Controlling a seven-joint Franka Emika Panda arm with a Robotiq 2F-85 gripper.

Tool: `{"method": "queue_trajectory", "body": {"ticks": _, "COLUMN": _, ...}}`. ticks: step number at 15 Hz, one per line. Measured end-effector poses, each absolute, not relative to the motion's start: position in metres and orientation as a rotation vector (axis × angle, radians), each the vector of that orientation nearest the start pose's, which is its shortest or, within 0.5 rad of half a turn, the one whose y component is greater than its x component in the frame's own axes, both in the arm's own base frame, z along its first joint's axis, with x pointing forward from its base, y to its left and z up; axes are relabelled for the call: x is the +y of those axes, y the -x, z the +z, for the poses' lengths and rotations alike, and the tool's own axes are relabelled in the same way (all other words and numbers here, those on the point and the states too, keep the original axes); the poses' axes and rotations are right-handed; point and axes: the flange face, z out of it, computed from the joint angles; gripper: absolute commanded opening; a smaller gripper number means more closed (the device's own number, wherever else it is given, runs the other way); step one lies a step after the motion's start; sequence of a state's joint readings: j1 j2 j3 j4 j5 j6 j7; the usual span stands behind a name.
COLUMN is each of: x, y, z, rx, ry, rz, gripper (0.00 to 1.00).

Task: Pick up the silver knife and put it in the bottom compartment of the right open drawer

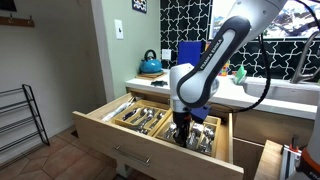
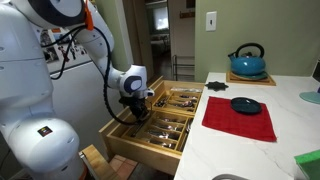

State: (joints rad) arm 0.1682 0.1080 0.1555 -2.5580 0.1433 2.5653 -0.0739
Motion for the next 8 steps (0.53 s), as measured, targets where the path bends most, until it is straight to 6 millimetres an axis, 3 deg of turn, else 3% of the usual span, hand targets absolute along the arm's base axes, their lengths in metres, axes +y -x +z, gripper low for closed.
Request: {"method": "queue_trajectory", "body": {"ticks": 8, "x": 0.143, "y": -0.424, "z": 0.207, "rx": -0.413, "ry": 3.037, "rz": 0.200, "gripper": 0.03}}
